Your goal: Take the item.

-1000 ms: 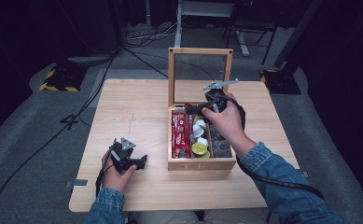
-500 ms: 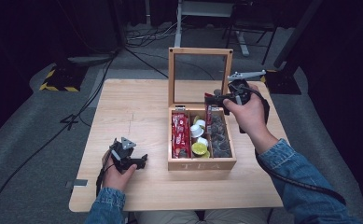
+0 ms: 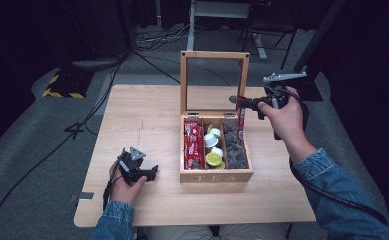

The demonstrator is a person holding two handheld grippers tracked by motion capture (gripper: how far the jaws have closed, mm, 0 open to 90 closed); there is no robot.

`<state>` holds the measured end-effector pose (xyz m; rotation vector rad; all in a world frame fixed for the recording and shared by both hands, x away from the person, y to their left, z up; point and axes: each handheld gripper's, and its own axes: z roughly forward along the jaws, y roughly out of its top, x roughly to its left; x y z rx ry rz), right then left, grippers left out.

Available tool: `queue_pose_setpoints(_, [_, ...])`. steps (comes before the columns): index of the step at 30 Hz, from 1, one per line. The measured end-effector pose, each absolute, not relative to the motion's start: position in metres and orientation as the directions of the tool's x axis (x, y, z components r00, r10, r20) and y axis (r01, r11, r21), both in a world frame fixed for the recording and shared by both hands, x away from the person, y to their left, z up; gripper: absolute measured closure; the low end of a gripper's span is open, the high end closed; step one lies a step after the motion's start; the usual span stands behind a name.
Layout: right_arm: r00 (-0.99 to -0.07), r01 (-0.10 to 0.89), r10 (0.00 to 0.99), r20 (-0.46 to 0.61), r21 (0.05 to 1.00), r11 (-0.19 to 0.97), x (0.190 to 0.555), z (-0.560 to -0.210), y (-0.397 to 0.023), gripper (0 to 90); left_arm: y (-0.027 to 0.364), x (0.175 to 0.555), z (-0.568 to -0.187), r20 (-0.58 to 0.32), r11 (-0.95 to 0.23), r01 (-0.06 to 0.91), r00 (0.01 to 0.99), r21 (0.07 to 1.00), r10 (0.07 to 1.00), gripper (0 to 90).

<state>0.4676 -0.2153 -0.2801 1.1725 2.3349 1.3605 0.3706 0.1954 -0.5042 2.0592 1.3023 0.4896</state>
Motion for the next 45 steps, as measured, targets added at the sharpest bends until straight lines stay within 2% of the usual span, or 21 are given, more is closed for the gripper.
queue_pose_setpoints(19, [-0.567,0.601,0.798,0.204,0.765,0.231,0.476,-0.307,-0.274,89.1,0.195,0.370,-0.504,-0.028,-0.299,0.659,0.437,0.691,0.899,13.6])
queue_pose_setpoints(27, [-0.519,0.650,0.816,0.254,0.737,0.185,0.479,-0.334,-0.295,89.0,0.195,0.370,-0.504,-0.027,-0.300,0.658,0.437,0.690,0.899,13.6])
queue_pose_setpoints(45, [-0.464,0.747,0.837,0.291,0.635,0.194,0.485,-0.381,-0.308,88.3,0.195,0.370,-0.504,-0.027,-0.299,0.659,0.436,0.691,0.900,13.6])
